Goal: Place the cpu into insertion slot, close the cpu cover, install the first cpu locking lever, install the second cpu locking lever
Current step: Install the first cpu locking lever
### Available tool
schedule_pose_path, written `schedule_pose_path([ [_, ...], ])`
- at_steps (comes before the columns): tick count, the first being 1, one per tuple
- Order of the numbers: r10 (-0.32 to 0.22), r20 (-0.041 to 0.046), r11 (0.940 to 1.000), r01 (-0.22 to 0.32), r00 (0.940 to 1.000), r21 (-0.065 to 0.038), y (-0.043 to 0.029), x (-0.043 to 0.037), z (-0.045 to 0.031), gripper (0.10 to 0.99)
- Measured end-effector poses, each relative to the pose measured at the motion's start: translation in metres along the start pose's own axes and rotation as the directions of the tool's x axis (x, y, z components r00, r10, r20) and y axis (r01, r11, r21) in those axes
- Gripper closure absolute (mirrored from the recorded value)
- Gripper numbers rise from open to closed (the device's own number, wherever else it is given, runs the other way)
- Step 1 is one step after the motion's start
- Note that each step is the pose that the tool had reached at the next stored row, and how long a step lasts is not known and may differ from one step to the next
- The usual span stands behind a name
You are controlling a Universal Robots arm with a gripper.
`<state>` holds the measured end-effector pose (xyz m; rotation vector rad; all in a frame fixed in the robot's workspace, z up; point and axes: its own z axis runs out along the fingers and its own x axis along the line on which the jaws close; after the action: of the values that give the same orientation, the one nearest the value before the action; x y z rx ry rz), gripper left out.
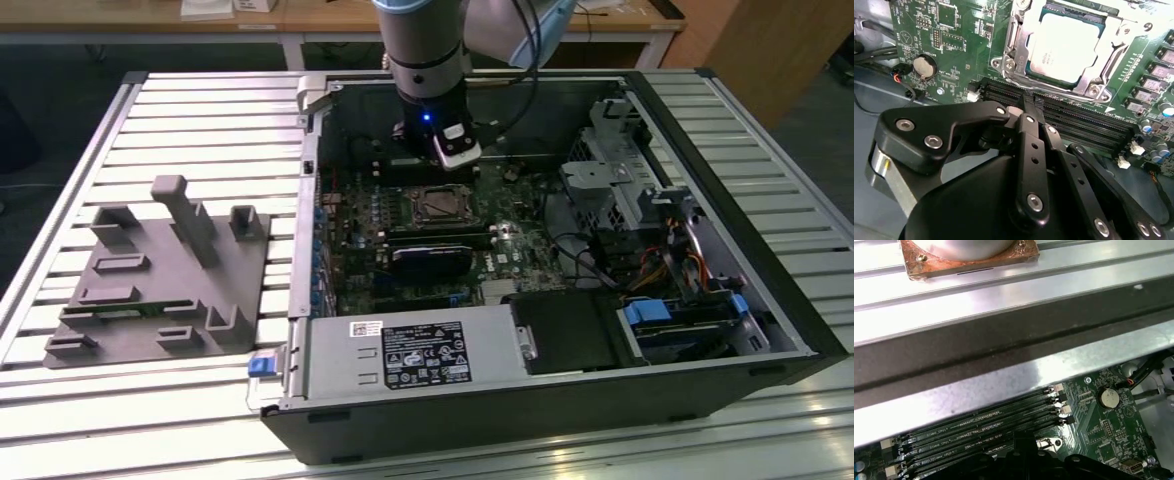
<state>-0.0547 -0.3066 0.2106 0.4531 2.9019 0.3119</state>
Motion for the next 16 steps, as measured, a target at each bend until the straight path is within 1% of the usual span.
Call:
schedule_pose_path([
  [4, 0.0, -0.0001, 1.0, 0.0, 1.0, 0.0, 0.0, 0.0, -0.0003, 0.98],
  [5, 0.0, 0.0, 1.0, 0.0, 1.0, 0.002, 0.0001, 0.0, -0.0003, 0.98],
  [6, -0.002, -0.0003, 0.9999, 0.002, 1.0, 0.013, 0.0002, 0.0001, -0.0002, 0.98],
  [7, -0.003, -0.0023, 0.9997, 0.004, 1.0, 0.026, 0.0003, 0.0001, 0.0001, 0.98],
  [11, -0.01, -0.0116, 0.9966, 0.011, 0.9999, 0.081, 0.0003, 0.0002, 0.0004, 0.98],
  [12, -0.012, -0.0124, 0.9954, 0.013, 0.9999, 0.095, 0.0003, 0.0002, 0.0005, 0.98],
  [14, -0.016, -0.0104, 0.9927, 0.017, 0.9998, 0.119, 0.0003, 0.0001, 0.0005, 0.98],
  [16, -0.019, -0.0104, 0.9895, 0.021, 0.9998, 0.143, 0.0002, -0.0001, 0.0005, 0.98],
])
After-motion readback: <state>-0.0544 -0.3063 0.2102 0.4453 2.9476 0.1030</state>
